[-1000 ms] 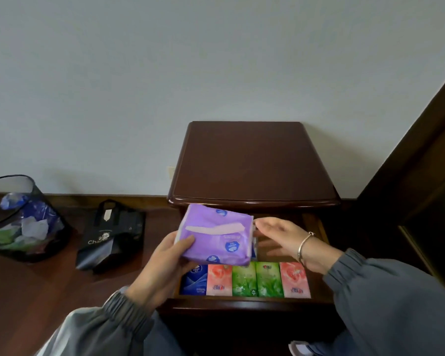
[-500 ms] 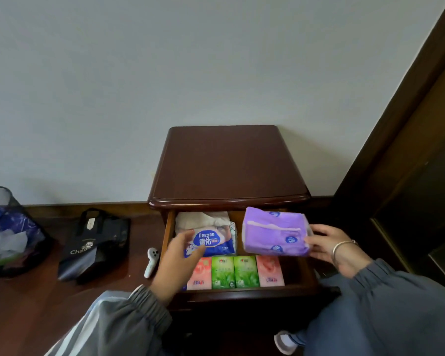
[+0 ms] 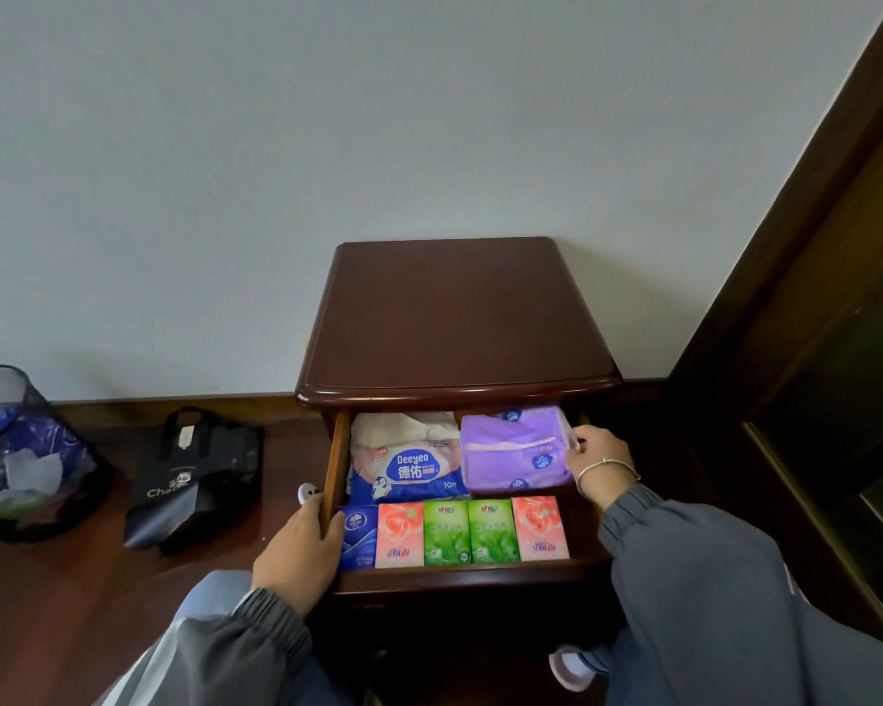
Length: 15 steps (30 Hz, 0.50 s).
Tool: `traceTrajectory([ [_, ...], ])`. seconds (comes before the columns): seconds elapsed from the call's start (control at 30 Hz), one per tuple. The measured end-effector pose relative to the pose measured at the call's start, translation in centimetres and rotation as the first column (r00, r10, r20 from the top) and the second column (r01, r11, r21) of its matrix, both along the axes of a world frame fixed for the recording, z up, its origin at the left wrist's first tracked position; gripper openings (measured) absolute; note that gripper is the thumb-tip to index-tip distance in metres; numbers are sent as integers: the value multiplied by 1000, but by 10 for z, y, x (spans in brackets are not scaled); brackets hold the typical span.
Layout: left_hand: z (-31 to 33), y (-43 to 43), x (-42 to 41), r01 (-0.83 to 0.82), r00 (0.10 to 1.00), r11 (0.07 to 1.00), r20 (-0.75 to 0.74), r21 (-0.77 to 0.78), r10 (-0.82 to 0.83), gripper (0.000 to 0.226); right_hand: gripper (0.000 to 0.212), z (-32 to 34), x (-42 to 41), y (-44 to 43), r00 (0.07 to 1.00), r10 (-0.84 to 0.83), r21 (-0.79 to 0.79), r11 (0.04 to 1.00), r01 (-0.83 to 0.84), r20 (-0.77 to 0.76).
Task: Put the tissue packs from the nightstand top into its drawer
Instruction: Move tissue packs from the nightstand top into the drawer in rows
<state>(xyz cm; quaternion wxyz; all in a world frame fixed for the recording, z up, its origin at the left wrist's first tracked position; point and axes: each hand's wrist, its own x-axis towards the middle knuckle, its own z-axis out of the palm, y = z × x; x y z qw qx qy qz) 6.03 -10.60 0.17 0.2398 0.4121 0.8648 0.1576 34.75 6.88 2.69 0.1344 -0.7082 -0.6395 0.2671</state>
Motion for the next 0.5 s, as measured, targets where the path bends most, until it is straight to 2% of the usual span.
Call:
traceTrajectory([
  [0.13,1,0,2,8,999,1000,-34,3,-8,36,48,-5,-5,-7,958,180,-59,984,-171,223],
  [0.2,2,-1,3,6,998,1000,-56,10,-6,34,43,-8,-7,-15,876,314,-127,949,-287,366],
  [0.27,3,-1,3,6,998,1000,-59,6,-5,35,40,-13,-6,-21,821,380,-151,925,-349,427],
  [0.33,2,-2,2,6,998,1000,-55,5,-6,38,41,-14,-3,-23,827,394,-127,918,-376,402],
  [0.43,2,-2,-1,15,999,1000,-33,-8,-15,48,47,-10,7,-24,854,439,-32,893,-448,279],
  [0.5,4,-5,-3,51,995,998,80,39,-54,59,61,-6,18,-31,823,553,8,829,-559,133],
])
